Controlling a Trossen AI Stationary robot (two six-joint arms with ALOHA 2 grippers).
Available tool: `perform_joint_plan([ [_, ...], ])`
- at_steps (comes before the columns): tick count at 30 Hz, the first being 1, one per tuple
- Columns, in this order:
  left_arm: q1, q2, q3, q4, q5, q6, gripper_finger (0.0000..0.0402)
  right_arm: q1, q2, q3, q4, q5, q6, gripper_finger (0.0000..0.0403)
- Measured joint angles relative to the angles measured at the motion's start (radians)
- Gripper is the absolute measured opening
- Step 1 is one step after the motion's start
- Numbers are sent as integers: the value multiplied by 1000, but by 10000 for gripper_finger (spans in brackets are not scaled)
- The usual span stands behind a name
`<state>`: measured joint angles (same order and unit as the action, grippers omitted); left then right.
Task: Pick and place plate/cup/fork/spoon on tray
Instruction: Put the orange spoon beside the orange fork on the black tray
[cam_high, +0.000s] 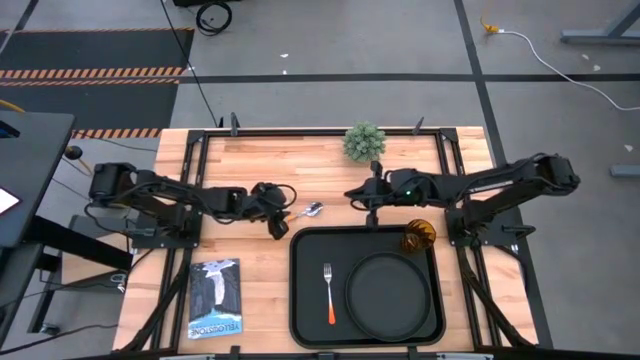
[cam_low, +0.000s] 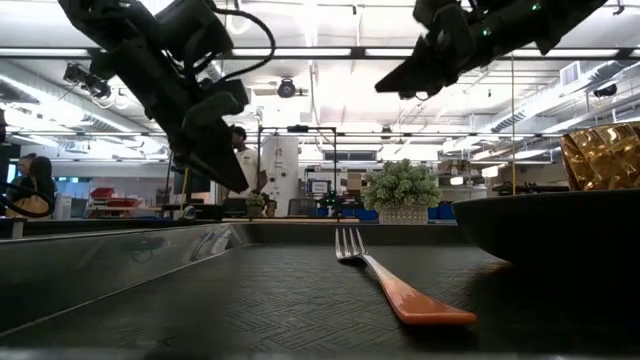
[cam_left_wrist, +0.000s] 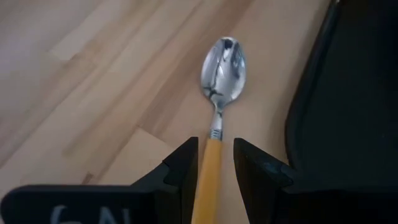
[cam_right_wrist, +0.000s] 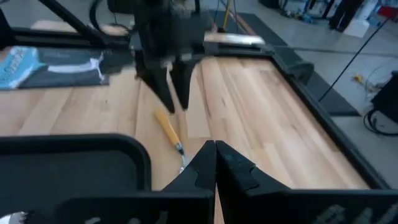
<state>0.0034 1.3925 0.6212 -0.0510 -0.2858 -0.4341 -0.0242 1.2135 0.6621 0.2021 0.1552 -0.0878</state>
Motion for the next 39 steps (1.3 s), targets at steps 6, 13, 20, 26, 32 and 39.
perform_joint_plan([
  [6, 0, 41, 0, 38, 27, 1, 112, 1, -63, 0, -23, 0, -16, 9],
  [13, 0, 113, 28, 64, 38, 49, 144, 1, -66, 0, -37, -1, -10, 9],
  [20, 8, 220, 115, 62, 44, 200, 184, 5, -43, 0, -39, -5, 12, 9],
  [26, 64, 259, 145, 54, 99, 220, 176, 16, -36, 0, -40, -12, 25, 9],
  [32, 114, 259, 197, 45, 215, 242, 164, 22, -36, 0, -24, -12, 31, 9],
  [39, 93, 259, 244, -103, 157, 324, 164, 27, -36, 0, -20, -19, 33, 9],
])
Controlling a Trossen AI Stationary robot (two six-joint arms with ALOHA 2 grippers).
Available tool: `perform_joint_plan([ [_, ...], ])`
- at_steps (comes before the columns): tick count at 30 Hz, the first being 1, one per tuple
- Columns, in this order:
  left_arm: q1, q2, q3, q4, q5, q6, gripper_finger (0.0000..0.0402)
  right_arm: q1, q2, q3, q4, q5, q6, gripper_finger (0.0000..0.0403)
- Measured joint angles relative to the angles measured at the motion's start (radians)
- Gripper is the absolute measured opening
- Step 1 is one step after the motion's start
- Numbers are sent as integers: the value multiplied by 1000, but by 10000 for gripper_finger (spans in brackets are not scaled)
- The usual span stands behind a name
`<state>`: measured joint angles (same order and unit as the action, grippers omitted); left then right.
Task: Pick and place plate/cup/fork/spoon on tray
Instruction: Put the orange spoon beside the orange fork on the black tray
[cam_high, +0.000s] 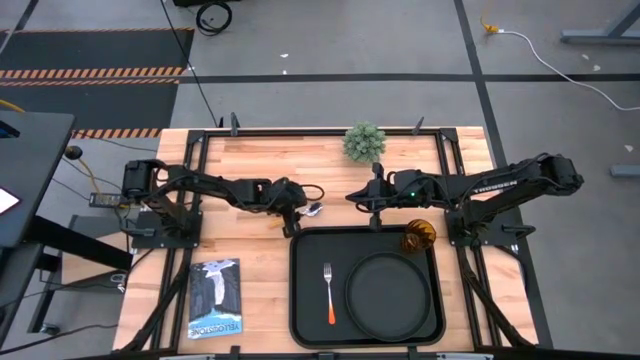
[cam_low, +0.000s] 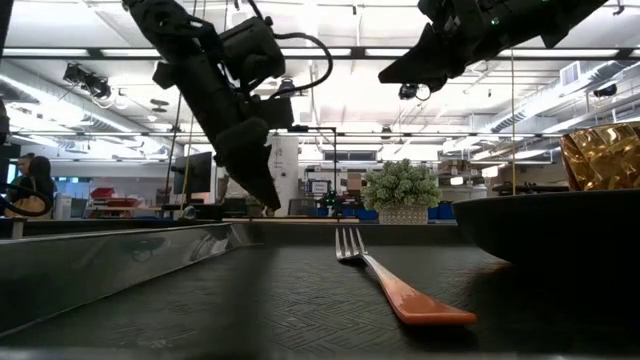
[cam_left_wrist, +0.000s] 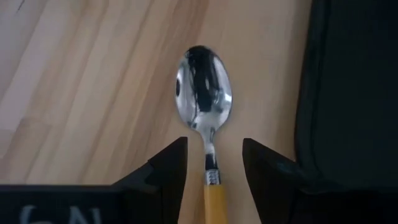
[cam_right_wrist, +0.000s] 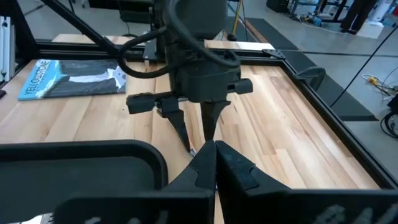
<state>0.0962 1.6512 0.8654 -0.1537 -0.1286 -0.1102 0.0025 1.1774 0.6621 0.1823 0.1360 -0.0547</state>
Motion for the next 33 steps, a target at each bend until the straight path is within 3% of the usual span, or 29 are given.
perform_joint_plan([
  [21, -17, 91, -2, -10, -30, 20, 164, 3, 0, 0, 3, -1, 10, 9],
  [33, -17, 96, 0, -71, -31, 17, 87, 5, 0, 0, 4, -9, -5, 9],
])
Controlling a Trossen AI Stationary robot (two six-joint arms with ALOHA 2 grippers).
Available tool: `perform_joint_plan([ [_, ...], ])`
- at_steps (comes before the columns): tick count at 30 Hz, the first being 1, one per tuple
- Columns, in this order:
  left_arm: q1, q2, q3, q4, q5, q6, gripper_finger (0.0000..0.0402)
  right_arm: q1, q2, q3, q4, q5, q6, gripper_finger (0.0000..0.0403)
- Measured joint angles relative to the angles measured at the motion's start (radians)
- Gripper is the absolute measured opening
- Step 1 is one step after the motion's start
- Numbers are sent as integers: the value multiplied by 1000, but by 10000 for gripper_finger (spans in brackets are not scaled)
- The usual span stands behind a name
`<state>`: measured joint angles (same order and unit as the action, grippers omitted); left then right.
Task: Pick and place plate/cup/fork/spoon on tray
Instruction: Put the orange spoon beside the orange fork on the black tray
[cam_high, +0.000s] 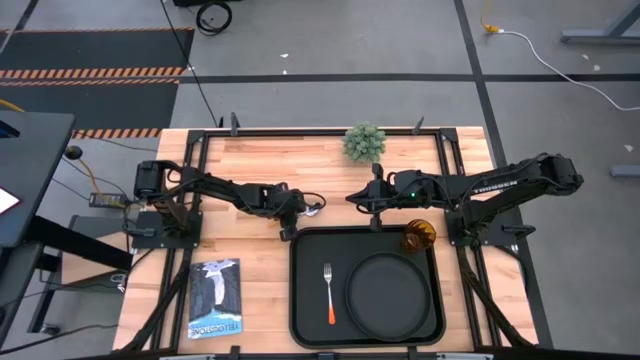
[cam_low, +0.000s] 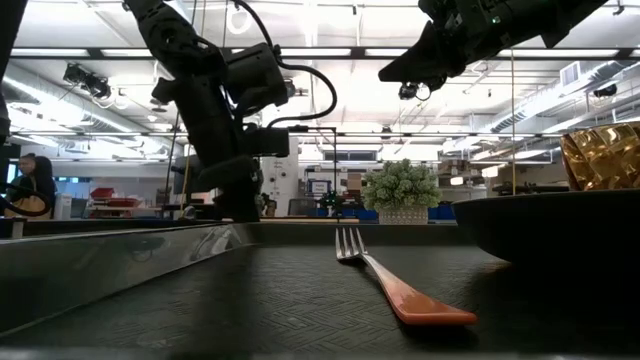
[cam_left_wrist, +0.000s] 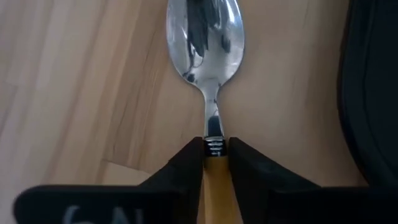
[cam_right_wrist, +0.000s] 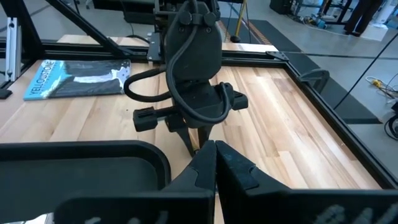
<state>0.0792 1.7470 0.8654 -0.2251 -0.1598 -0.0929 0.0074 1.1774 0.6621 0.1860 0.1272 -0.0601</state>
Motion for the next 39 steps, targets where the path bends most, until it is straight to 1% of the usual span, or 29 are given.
perform_joint_plan([
  [4, 0, -1, 0, -5, 0, -30, 57, 0, 0, 0, 0, -2, -10, 9],
  [6, 0, -2, 0, -8, -1, -64, 50, 0, 0, 0, 0, -1, -24, 9],
  [11, 0, -2, 0, -12, -6, -137, 54, 0, 0, 0, 2, -1, -41, 9],
  [17, 1, 2, 35, -29, -8, -211, 54, 20, 0, 0, 0, 0, -30, 9],
  [20, 1, 2, 67, -40, -26, -240, 54, 39, 0, 0, 0, 0, -34, 9],
  [26, -4, 2, 130, -114, -82, -326, 54, 80, 0, 0, 20, 5, -12, 9],
  [32, -25, 2, 183, -175, -97, -486, 54, 118, 0, 0, 0, 45, -19, 9],
  [36, -75, 2, 205, -183, -113, -613, 55, 130, 0, 0, -7, 55, -46, 9],
  [39, -123, 2, 227, -199, -155, -711, 55, 139, 0, 0, -11, 54, -71, 9],
])
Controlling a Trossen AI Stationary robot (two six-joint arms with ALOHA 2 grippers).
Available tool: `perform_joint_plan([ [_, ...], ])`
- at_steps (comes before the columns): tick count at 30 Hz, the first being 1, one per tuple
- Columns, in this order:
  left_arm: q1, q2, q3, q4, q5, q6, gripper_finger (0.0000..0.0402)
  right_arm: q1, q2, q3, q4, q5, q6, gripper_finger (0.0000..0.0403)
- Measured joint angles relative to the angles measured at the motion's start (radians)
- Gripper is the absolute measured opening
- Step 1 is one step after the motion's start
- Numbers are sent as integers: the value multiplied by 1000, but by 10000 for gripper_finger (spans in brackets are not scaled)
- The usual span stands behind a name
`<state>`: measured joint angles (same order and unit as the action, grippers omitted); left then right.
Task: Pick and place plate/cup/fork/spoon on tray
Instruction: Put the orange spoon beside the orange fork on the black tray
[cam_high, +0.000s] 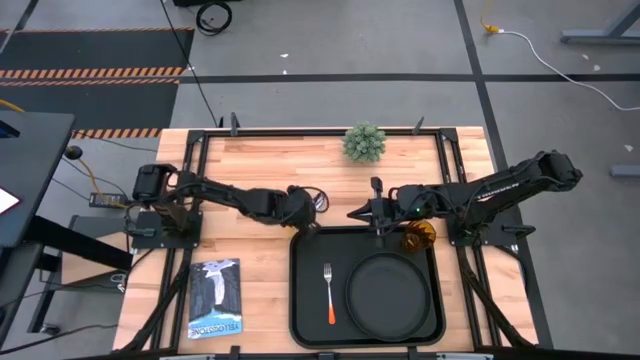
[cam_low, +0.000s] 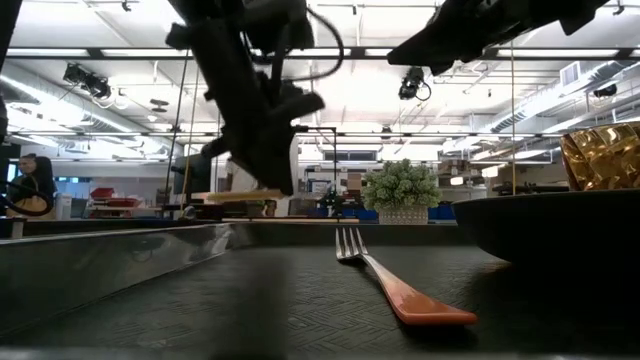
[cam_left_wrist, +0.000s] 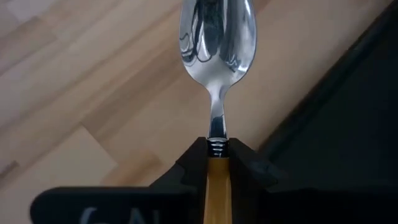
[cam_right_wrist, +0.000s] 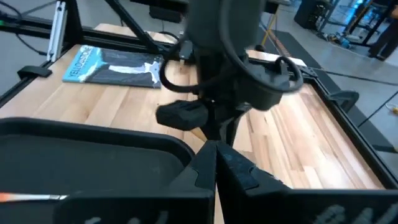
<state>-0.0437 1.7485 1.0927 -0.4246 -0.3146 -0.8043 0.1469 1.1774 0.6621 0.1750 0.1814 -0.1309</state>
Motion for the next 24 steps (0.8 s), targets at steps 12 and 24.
perform_joint_plan([
  [12, -239, -1, 48, 16, -234, -460, 55, 82, 0, -38, -22, -9, -26, 9],
  [24, -394, 38, 47, 299, -383, -624, 55, 311, -60, -240, 196, 10, 84, 9],
])
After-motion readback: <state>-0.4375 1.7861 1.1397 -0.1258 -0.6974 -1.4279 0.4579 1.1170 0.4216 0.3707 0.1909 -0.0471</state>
